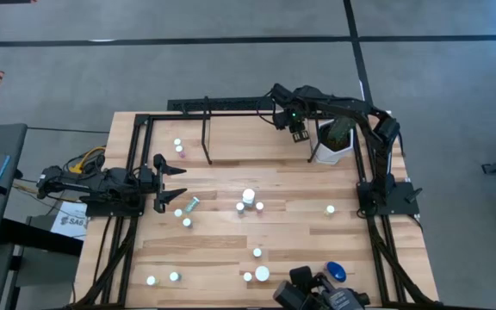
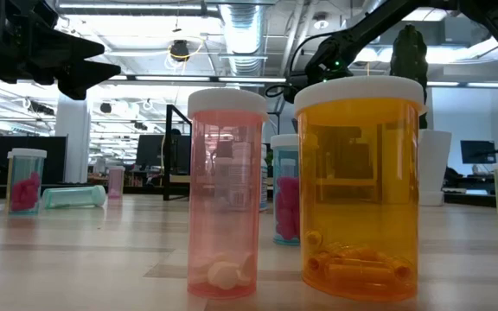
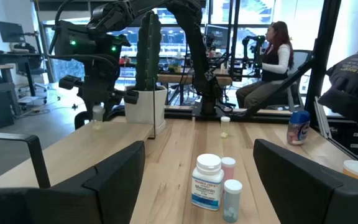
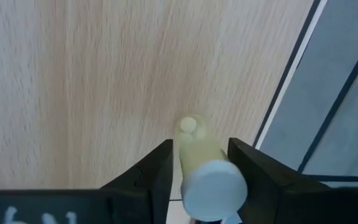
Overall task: Pick and place medicine bottles onto shelf by color
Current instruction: Put the yellow pill bottle on the shelf
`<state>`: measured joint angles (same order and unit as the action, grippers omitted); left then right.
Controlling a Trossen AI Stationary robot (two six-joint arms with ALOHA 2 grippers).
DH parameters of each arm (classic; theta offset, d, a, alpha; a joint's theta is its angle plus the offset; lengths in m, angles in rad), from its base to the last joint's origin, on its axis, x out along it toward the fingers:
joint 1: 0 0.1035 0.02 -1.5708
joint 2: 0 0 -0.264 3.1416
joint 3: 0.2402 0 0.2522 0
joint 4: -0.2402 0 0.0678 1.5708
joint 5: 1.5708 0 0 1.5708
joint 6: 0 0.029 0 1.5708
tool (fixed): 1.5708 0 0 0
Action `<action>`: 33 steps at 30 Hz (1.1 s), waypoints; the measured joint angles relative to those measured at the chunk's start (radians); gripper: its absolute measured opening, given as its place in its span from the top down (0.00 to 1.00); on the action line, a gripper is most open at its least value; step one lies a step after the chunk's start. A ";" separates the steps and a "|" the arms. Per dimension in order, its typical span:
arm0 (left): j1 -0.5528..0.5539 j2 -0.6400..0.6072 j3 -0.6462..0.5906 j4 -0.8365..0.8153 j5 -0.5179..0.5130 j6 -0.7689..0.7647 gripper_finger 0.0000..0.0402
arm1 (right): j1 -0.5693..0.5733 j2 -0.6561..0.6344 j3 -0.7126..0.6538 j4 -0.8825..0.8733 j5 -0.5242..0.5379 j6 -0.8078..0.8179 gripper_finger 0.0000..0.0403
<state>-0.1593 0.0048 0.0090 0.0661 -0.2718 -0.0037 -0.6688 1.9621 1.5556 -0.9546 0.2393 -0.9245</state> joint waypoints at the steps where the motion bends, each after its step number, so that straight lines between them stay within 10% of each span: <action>1: 0.000 0.000 0.000 0.000 0.000 0.000 0.28 | -0.001 0.000 0.000 0.000 -0.001 0.001 0.54; 33: 0.000 0.000 0.000 0.000 0.001 0.000 0.28 | 0.078 -0.002 0.207 -0.299 -0.005 0.252 0.38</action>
<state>-0.1593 0.0048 0.0086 0.0660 -0.2713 -0.0040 -0.5904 1.9606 1.7629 -1.2539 0.2339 -0.6721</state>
